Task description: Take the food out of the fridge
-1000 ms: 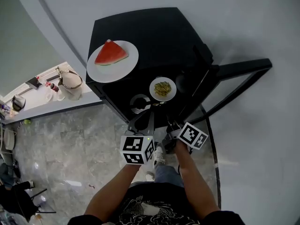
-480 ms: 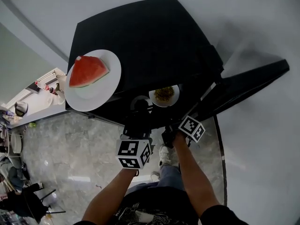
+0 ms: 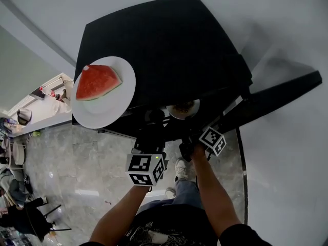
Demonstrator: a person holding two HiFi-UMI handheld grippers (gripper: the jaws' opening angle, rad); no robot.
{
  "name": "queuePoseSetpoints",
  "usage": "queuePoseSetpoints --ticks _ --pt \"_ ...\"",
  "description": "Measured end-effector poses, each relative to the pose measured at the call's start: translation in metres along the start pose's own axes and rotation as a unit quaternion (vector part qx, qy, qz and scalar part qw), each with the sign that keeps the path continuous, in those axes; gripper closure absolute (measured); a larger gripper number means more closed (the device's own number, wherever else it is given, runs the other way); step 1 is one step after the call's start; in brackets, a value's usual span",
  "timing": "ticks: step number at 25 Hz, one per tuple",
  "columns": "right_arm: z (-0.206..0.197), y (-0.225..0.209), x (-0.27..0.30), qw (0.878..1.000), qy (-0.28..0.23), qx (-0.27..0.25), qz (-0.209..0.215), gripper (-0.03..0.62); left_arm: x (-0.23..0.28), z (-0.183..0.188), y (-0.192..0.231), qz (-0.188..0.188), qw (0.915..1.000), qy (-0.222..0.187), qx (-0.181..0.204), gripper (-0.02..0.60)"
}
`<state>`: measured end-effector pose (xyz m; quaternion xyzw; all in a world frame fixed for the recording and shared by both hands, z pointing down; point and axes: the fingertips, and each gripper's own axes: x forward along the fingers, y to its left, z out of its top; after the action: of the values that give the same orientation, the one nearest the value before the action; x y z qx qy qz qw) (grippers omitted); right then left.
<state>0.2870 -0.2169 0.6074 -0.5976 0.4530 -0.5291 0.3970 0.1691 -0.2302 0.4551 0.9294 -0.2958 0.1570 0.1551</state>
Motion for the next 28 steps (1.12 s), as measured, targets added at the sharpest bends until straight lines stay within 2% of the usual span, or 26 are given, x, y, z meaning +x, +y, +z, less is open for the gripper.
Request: queuePoseSetpoints --ticks 5,9,14,17,23,28 --pt "-0.008 -0.001 -0.013 1.0 -0.006 0.028 0.012 0.576 0.001 -0.004 -0.001 -0.002 1.0 0.002 -0.002 0.58" --pt "-0.014 -0.003 -0.017 0.999 -0.004 0.03 0.018 0.574 -0.001 -0.008 -0.007 -0.008 0.9999 0.006 -0.002 0.58" --pt "-0.003 -0.003 -0.007 0.998 -0.017 0.053 0.023 0.54 -0.005 -0.008 -0.004 -0.004 0.9999 0.009 0.004 0.58" --pt "0.002 -0.004 -0.004 0.999 -0.018 0.048 0.009 0.576 -0.008 -0.01 0.0 0.002 0.9999 0.011 0.004 0.58" --pt "0.004 -0.001 -0.01 0.998 -0.015 0.058 0.016 0.583 -0.01 -0.008 -0.004 -0.001 1.0 0.008 0.003 0.58" --pt "-0.002 0.017 -0.029 0.996 -0.009 0.071 0.047 0.583 -0.016 -0.002 -0.01 -0.007 0.9999 -0.002 0.009 0.58"
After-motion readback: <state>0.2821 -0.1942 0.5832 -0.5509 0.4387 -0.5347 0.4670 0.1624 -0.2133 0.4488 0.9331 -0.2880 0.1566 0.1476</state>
